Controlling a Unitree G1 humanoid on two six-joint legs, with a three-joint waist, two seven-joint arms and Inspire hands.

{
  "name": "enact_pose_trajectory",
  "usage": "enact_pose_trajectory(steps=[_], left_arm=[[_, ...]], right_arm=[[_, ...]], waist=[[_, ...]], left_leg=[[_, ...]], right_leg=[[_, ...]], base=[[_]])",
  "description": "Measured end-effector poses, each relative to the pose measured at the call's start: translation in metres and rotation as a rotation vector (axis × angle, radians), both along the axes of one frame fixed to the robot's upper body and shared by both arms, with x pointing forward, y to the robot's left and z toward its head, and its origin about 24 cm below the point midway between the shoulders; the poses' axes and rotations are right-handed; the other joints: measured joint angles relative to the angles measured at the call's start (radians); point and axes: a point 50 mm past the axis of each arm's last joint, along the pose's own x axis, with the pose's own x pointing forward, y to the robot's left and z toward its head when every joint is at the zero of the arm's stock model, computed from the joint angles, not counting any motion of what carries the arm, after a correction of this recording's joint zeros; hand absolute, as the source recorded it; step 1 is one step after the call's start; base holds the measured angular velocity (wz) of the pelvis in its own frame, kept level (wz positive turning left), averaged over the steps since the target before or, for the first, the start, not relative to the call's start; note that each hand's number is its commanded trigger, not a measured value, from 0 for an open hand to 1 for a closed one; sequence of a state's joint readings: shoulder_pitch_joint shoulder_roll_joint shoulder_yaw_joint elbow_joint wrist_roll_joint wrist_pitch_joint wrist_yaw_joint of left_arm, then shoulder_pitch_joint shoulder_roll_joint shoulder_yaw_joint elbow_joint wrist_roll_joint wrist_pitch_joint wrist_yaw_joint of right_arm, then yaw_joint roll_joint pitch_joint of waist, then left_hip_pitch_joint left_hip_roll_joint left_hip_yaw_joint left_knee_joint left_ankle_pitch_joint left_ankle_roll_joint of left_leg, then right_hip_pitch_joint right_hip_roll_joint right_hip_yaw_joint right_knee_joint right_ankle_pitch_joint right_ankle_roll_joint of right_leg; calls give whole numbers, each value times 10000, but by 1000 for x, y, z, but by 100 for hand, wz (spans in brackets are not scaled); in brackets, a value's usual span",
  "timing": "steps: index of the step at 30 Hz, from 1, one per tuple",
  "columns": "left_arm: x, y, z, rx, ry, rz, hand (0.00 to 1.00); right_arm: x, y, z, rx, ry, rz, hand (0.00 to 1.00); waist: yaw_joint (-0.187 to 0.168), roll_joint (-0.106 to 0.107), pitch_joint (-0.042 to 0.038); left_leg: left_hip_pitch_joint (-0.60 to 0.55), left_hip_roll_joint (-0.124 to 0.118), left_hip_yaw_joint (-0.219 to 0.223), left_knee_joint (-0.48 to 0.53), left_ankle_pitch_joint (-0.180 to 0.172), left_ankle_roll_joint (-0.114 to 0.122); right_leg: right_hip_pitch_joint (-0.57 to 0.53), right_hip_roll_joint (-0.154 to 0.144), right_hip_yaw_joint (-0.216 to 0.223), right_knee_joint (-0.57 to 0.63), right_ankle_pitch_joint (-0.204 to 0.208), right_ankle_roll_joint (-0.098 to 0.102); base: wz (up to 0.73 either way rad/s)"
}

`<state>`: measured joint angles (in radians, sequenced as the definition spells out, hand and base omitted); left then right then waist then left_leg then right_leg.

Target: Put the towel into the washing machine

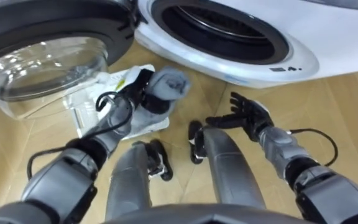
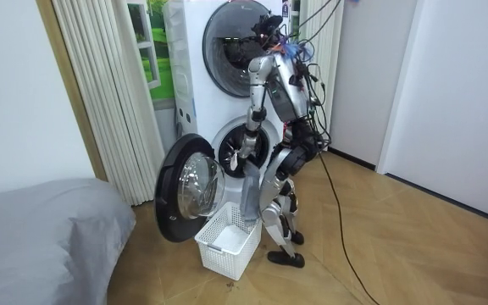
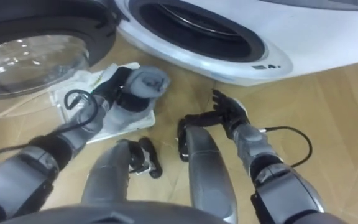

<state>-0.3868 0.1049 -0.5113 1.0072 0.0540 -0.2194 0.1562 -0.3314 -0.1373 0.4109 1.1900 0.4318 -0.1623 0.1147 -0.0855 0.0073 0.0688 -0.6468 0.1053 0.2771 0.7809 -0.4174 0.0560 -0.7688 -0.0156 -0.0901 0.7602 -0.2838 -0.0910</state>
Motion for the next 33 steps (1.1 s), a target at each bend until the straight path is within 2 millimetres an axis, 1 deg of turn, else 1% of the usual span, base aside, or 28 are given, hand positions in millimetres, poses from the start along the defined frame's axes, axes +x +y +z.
enact_pose_trajectory(steps=[2, 4, 7, 11, 15, 18, 22, 28, 31, 33], left_arm=[[2, -10, 6, -684, -97, -211, 100], [1, -16, 9, -1350, -131, -355, 100], [0, -24, 13, -2611, 109, -442, 100], [2, -26, 18, -3852, 373, -315, 100], [8, -36, 34, -4979, 90, -704, 100], [14, -40, 42, -5630, 41, -891, 100], [16, -43, 51, -5997, -185, -1186, 100], [17, -48, 58, -6462, -259, -1727, 100], [17, -46, 58, -7683, 130, -1508, 100], [16, -47, 58, -8500, 405, -1350, 100]], right_arm=[[3, 3, 2, 17, -147, 188, 0], [6, 9, 5, 98, -313, 509, 0], [7, 15, 6, 287, -427, 1009, 0], [7, 17, 7, 77, -537, 1387, 0], [7, 20, 7, -105, -568, 1772, 0], [5, 22, 6, -9, -522, 1967, 0], [4, 22, 6, 109, -511, 2083, 0], [2, 22, 6, 284, -515, 2227, 0], [-3, 21, 3, 353, -391, 2172, 0], [-2, 19, 3, 357, -399, 2103, 0]], waist=[[101, -56, -35], [111, -92, -59], [79, -97, -61], [67, -100, -62], [51, -117, -67], [47, -153, -75], [64, -155, -75], [46, -154, -73], [24, -136, -73], [22, -127, -76]], left_leg=[[-3, -14, -3, 6, 16, 29], [-2, -5, -3, 22, 24, 45], [-9, 6, -1, -1, 70, 113], [-7, 20, 126, -144, 150, 200], [-7, 13, 232, -219, 201, 276], [-5, 13, 241, -218, 216, 303], [20, 52, 230, -238, 227, 323], [24, 57, 211, -229, 226, 328], [20, 73, 65, -236, 227, 327], [14, 67, 43, -269, 226, 328]], right_leg=[[4, -21, -6, -7, 40, 20], [34, -20, -17, -45, 89, 31], [85, -21, -58, -202, 209, 72], [70, -21, -31, -387, 400, 124], [61, -45, -8, -498, 535, 185], [81, -56, -21, -529, 581, 199], [164, -26, -53, -666, 656, 212], [214, -28, -84, -721, 689, 239], [334, -58, -317, -839, 703, 215], [342, -61, -343, -885, 713, 218]], base=[[0], [0], [-1], [-10], [-7], [0], [0], [1], [9], [3]])
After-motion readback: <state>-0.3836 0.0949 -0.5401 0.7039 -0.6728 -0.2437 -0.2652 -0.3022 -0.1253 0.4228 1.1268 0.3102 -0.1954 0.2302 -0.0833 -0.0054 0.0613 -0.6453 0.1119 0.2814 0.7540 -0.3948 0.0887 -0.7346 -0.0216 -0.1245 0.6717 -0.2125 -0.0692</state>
